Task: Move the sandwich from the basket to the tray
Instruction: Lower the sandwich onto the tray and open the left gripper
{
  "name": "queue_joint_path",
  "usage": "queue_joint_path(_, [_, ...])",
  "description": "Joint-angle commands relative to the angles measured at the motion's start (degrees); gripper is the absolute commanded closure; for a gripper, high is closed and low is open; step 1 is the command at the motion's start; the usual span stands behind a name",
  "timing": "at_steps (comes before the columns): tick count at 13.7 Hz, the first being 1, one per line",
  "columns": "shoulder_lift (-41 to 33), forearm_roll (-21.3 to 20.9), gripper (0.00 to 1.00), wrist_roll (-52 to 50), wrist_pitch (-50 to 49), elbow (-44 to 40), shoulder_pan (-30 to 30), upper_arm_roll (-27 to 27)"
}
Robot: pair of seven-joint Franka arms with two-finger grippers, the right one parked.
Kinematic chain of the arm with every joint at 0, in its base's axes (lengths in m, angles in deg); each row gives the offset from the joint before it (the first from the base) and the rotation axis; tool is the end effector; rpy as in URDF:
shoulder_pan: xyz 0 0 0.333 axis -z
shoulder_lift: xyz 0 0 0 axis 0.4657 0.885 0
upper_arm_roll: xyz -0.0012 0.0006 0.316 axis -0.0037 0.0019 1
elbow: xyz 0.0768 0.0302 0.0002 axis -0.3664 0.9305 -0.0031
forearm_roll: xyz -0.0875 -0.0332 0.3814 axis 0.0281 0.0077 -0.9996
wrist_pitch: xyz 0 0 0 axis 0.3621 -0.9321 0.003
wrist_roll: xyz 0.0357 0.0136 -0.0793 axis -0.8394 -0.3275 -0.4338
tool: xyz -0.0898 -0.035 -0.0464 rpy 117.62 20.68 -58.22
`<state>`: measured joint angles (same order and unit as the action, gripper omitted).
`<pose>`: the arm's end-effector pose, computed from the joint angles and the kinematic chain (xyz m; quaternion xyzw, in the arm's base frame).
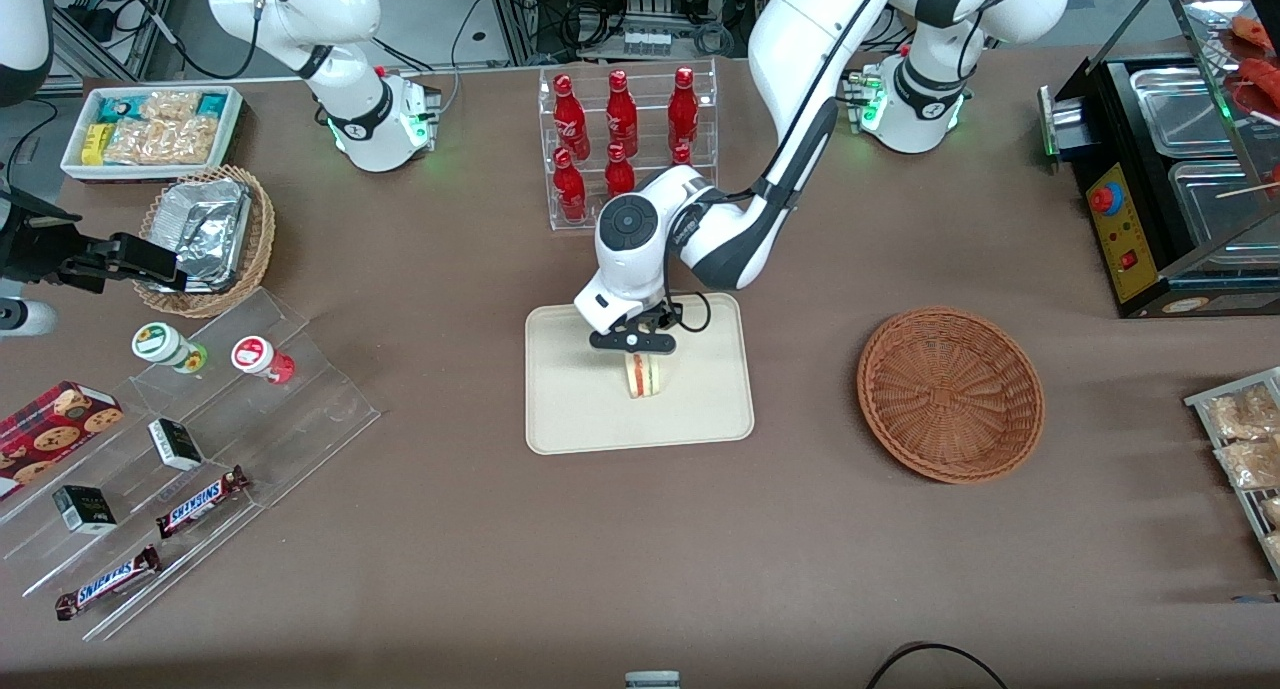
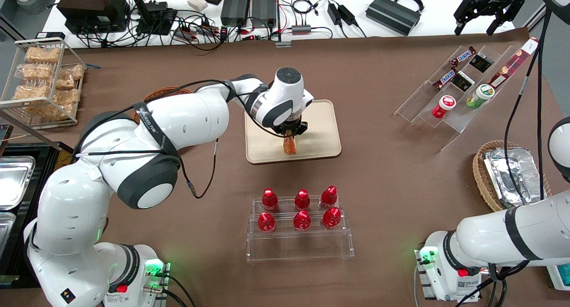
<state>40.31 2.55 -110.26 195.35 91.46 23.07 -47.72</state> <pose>0.4537 -0.5336 0.2301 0.9992 -0.0378 -0.0111 0.0032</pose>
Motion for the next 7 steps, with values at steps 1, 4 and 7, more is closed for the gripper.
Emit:
queue_joint_path(1, [0.54, -0.26, 0.0, -0.25, -0.02, -1.71, 0.33, 0.58])
queue_joint_path(4, [-2.35, -0.18, 0.0, -0.77, -3.34, -1.71, -0.02, 0.93])
queue_joint_path(7, [-7.88, 0.35, 0.0, -1.03, -9.14, -1.8, -0.29, 3.74])
